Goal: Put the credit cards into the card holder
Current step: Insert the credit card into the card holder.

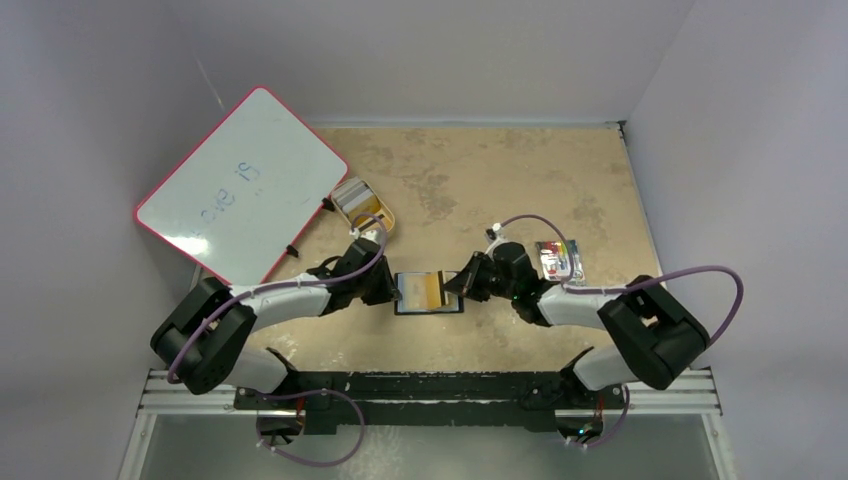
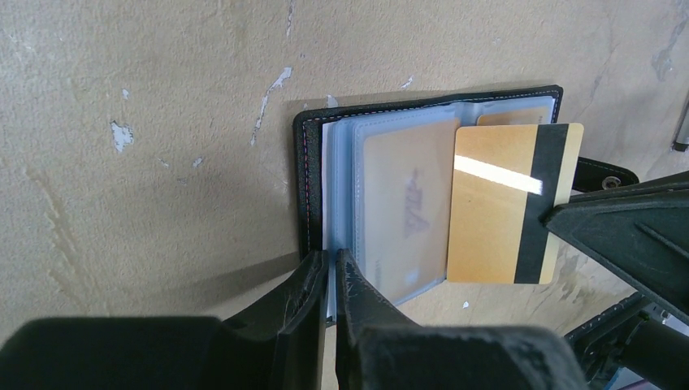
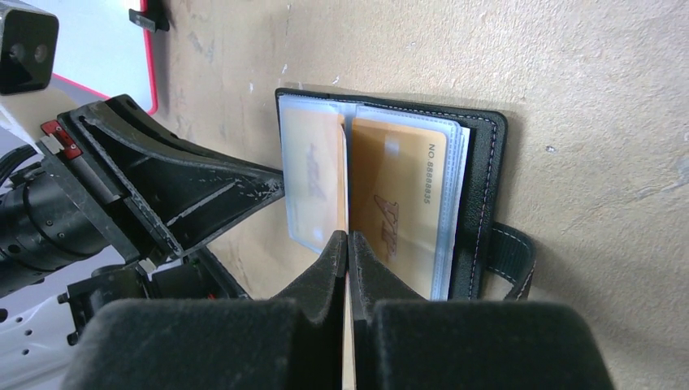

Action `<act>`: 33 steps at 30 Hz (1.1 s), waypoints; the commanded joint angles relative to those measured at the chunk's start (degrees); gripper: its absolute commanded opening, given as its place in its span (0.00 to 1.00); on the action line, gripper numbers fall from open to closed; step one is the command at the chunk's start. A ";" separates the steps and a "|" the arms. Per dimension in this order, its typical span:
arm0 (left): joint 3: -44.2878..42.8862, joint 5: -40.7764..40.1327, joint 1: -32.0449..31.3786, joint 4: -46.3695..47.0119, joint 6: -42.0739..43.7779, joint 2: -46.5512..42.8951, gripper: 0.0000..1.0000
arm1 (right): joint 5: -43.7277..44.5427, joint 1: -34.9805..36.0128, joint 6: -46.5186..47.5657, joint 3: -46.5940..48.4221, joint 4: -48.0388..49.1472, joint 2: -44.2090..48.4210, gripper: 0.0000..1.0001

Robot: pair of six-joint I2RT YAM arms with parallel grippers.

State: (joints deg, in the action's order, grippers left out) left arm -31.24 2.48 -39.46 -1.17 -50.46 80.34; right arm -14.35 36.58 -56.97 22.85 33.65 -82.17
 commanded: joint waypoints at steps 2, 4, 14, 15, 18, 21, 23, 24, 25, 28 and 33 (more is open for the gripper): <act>1.25 -0.98 -0.61 -0.32 -0.74 -0.44 0.07 | 3.31 0.38 -0.25 -0.68 -1.16 2.98 0.00; 1.27 -1.02 -0.55 -0.30 -0.86 -0.46 0.07 | 3.45 0.34 0.00 -0.64 -1.35 3.32 0.00; 1.27 -1.12 -0.83 -0.02 -1.05 -0.18 0.07 | 0.12 0.49 -0.37 -1.67 4.09 -0.18 0.00; 1.30 -1.08 -0.85 0.02 -1.05 -0.11 0.07 | -0.03 0.51 -0.34 -1.63 4.29 -0.26 0.00; 1.27 -1.13 -0.96 0.09 -0.94 -0.01 0.07 | 0.11 0.62 -0.21 -1.63 4.47 -0.10 0.00; 1.28 -1.15 -0.99 0.13 -0.96 -0.01 0.07 | -0.48 0.60 0.12 -1.76 5.61 -0.34 0.00; 1.27 -1.08 -0.97 0.27 -0.96 0.17 0.07 | -1.03 0.61 0.13 -1.84 6.51 -0.81 0.00; 1.27 -1.10 -1.00 0.31 -0.96 0.24 0.07 | -1.29 0.60 0.18 -1.92 6.98 -0.94 0.00; 1.27 -1.12 -0.97 0.37 -0.96 0.38 0.07 | -1.44 0.60 0.17 -1.93 7.22 -0.97 0.00; 1.12 -0.93 -1.10 0.46 -0.86 0.69 0.07 | -1.68 0.64 0.45 -1.94 7.36 -0.38 0.00; 0.71 -0.97 -1.19 -0.06 -0.55 0.67 0.07 | 1.07 0.60 1.94 -0.53 2.16 3.98 0.00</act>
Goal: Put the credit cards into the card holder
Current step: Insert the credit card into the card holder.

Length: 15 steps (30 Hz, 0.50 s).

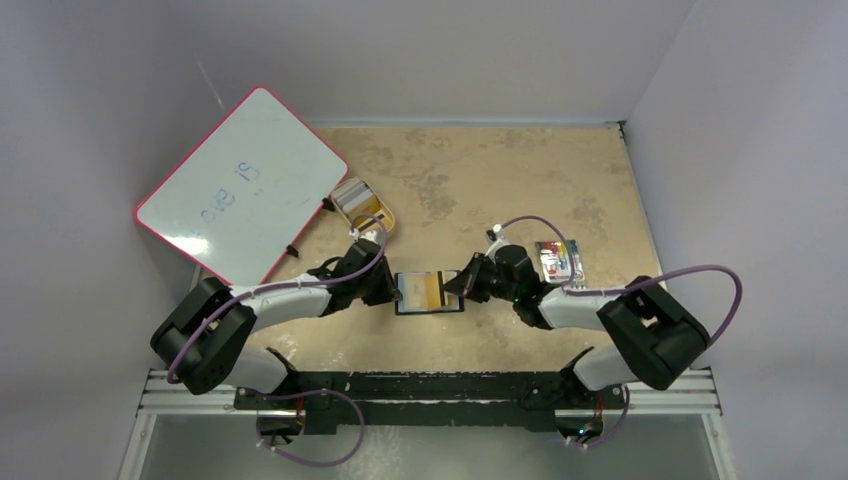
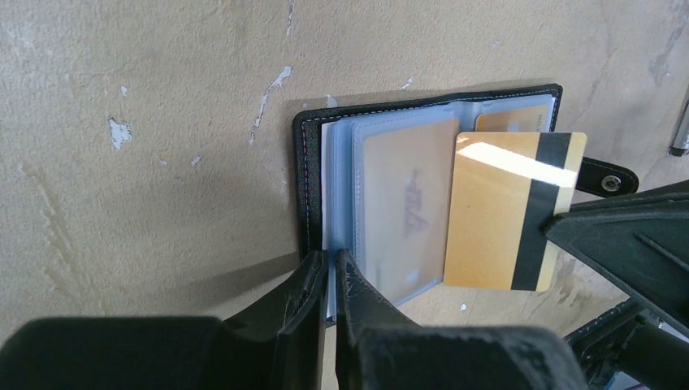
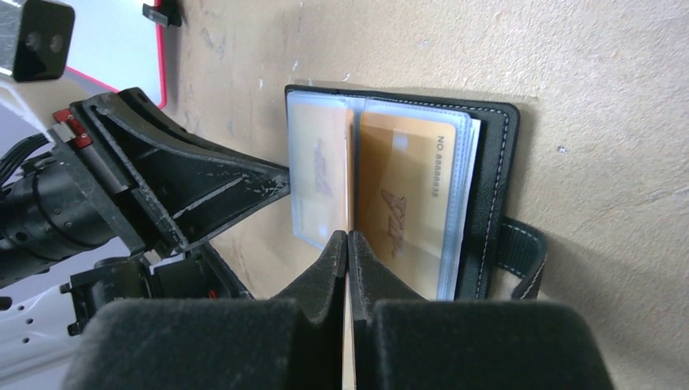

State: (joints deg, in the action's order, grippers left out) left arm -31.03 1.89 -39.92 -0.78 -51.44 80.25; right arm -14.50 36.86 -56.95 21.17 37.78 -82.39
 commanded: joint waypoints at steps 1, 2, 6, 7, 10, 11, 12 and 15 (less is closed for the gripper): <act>0.50 -0.32 -0.77 -0.54 0.52 0.71 0.07 | 2.22 0.32 2.83 2.02 -4.34 5.29 0.00; 0.52 -0.32 -0.74 -0.54 0.51 0.70 0.07 | 3.06 0.32 3.56 2.84 -6.32 6.26 0.00; 0.79 -0.46 -0.91 -0.45 0.40 0.83 0.07 | 3.95 0.32 3.99 2.65 -8.35 8.25 0.00; 0.86 -0.43 -0.95 -0.25 0.34 0.88 0.07 | 3.91 0.32 3.90 2.45 -8.01 8.06 0.00; 0.88 -0.48 -1.09 -0.11 0.30 0.88 0.08 | 3.17 0.32 3.58 2.04 -6.69 6.53 0.00; 0.78 -0.45 -1.12 -0.10 0.31 0.88 0.08 | 2.75 0.32 3.40 1.96 -6.04 6.06 0.00; 0.79 -0.45 -1.17 -0.21 0.29 0.89 0.08 | 2.44 0.32 3.28 1.87 -5.46 5.61 0.00; 1.01 -0.40 -1.25 -0.24 0.37 0.91 0.08 | 1.66 0.32 3.14 1.81 -3.89 4.17 0.00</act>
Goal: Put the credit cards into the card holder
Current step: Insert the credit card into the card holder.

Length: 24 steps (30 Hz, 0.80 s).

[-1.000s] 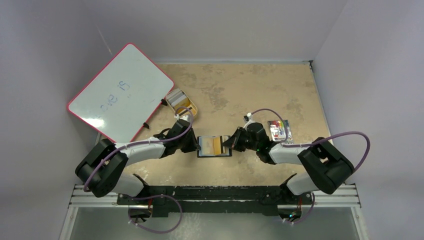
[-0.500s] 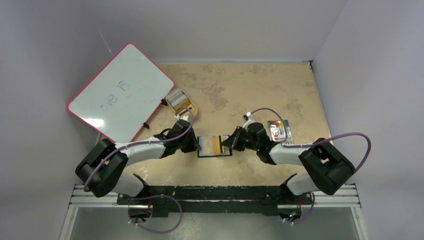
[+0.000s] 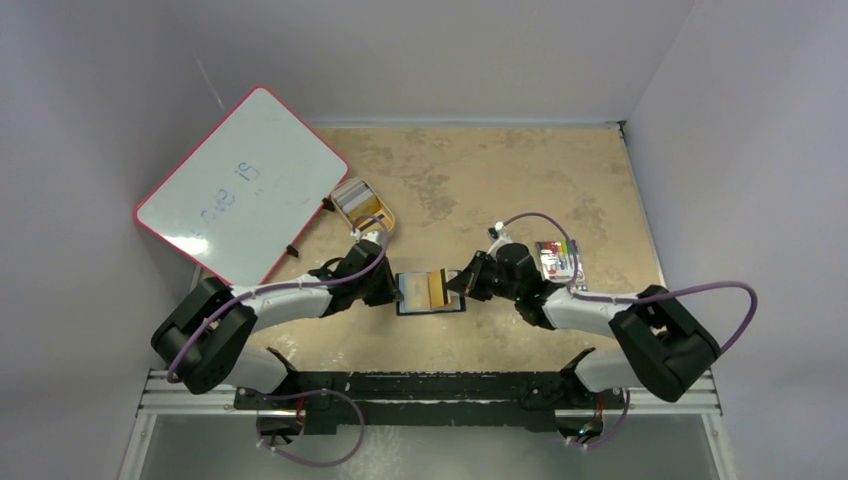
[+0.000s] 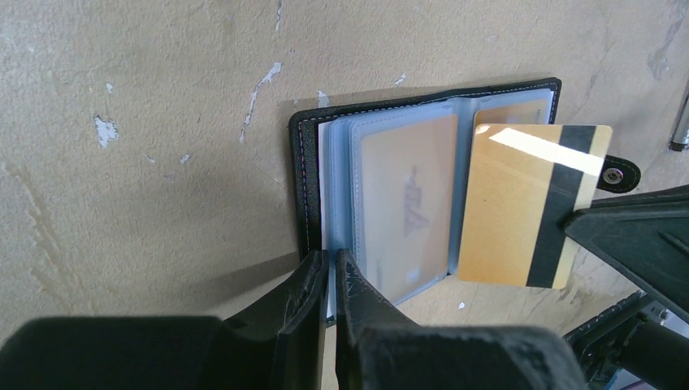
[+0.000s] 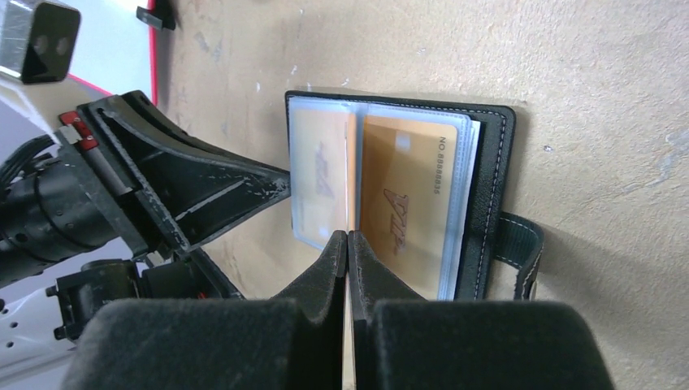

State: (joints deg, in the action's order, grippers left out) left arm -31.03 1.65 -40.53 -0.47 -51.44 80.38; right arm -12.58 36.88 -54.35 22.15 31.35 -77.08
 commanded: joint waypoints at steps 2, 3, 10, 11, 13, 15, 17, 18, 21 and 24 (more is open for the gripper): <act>1.08 -0.27 -0.66 -0.50 0.31 0.63 0.08 | -0.64 0.29 0.48 0.62 3.84 -2.44 0.00; 1.13 -0.32 -0.67 -0.45 0.33 0.58 0.08 | -0.87 0.29 0.41 0.46 4.41 -3.06 0.00; 1.36 -0.57 -0.73 -0.43 0.45 0.56 0.08 | -2.01 0.30 0.22 -0.09 7.21 -6.59 0.00; 1.40 -0.59 -0.70 -0.42 0.46 0.59 0.08 | -2.01 0.29 0.38 -0.24 7.46 -6.86 0.00; 1.41 -0.67 -0.75 -0.41 0.57 0.65 0.08 | -2.13 0.29 1.13 -0.16 7.54 -7.47 0.00; 1.41 -0.69 -0.77 -0.46 0.65 0.82 0.08 | -3.07 0.30 2.17 0.03 7.83 -8.21 0.00; 1.40 -0.68 -0.77 -0.46 0.66 0.98 0.08 | -3.90 0.29 2.99 0.15 8.02 -9.00 0.00; 1.35 -0.68 -0.77 -0.47 0.71 1.03 0.08 | -3.99 0.29 3.31 0.32 8.05 -9.31 0.00; 1.41 -0.80 -0.73 -0.56 0.71 0.76 0.08 | -4.12 0.29 4.13 0.64 7.20 -9.88 0.00; 1.40 -1.12 -0.77 -0.99 0.72 0.41 0.08 | -4.40 0.29 5.63 1.69 3.88 -9.32 0.00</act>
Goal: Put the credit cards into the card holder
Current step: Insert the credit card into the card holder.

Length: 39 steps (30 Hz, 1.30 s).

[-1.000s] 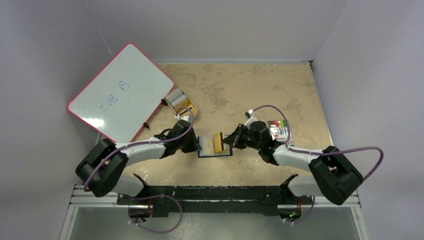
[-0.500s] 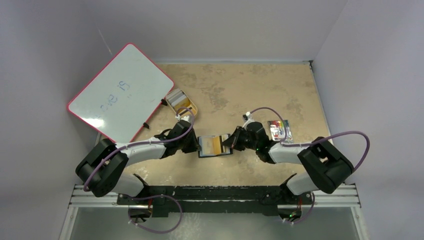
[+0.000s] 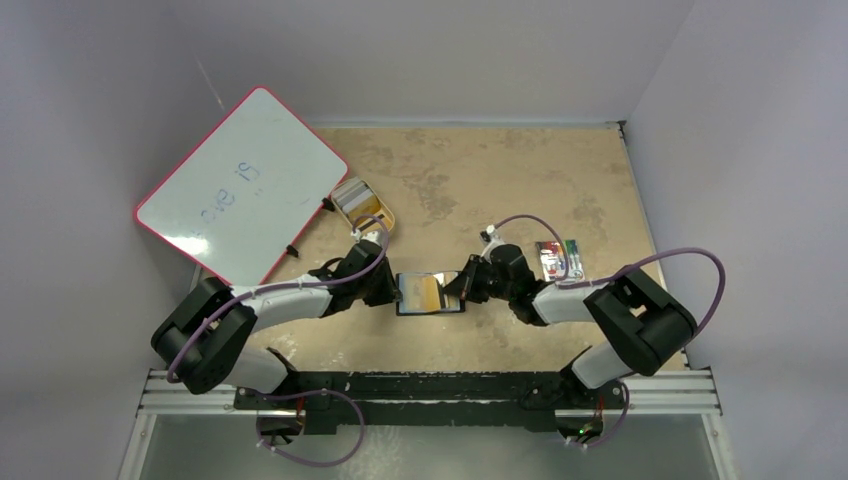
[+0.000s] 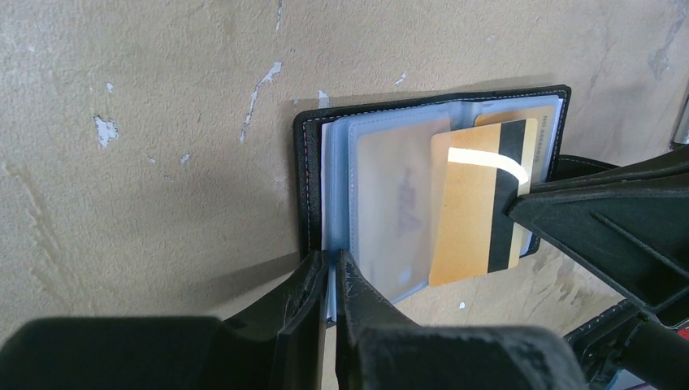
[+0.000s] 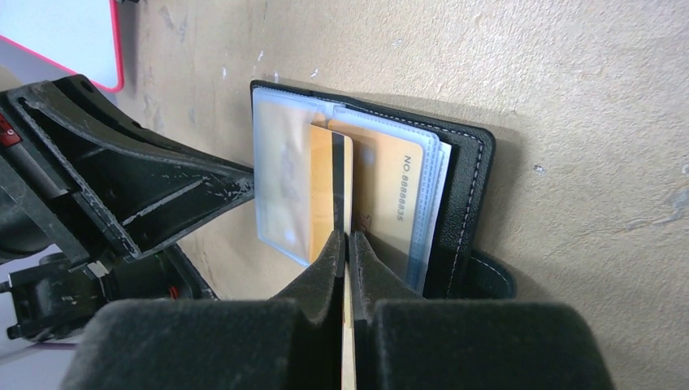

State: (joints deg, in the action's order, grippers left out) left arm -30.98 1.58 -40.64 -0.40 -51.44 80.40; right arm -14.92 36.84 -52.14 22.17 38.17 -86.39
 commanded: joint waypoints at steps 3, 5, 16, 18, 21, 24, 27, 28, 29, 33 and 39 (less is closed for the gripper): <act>1.45 -1.08 -0.67 -1.31 0.66 0.03 0.08 | -0.85 0.34 5.12 3.16 -5.75 0.79 0.00; 1.53 -0.97 -0.67 -1.27 0.46 -0.29 0.08 | -0.11 0.38 4.89 2.98 -4.19 0.83 0.00; 3.26 -0.57 -0.92 0.43 -1.44 -1.15 0.08 | 3.97 0.34 -1.57 -1.49 7.11 0.72 0.00; 3.30 -0.53 -1.00 0.61 -1.46 -0.87 0.08 | 4.02 0.34 -1.67 -1.55 7.64 0.47 0.00; 3.38 -0.50 -1.03 0.91 -1.63 -0.85 0.08 | 4.11 0.34 -1.86 -1.72 8.78 -0.21 0.00; 3.54 -0.53 -1.12 0.93 -1.67 -1.14 0.08 | 3.90 0.34 -2.24 -1.91 10.29 -1.04 0.00; 3.53 -0.44 -1.15 1.02 -1.84 -1.30 0.08 | 3.34 0.47 -2.22 -1.28 10.36 -1.85 0.00; 3.56 -0.49 -1.18 1.10 -1.90 -1.28 0.08 | 3.12 0.55 -2.28 -1.26 10.49 -2.05 0.00; 3.56 -0.44 -1.19 1.17 -1.91 -1.26 0.08 | 2.99 0.74 -2.29 -1.25 10.66 -2.23 0.00; 3.55 -0.45 -1.23 1.28 -2.00 -1.27 0.08 | 2.23 1.74 -2.33 -0.67 9.47 -3.11 0.00; 2.97 -0.44 -1.27 1.27 -1.74 -1.27 0.08 | 2.04 3.61 -2.08 0.82 7.55 -4.23 0.00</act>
State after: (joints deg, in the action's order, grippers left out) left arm -28.71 1.08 -41.01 2.26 -52.99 79.11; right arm -12.38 38.37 -54.43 20.75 46.94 -89.58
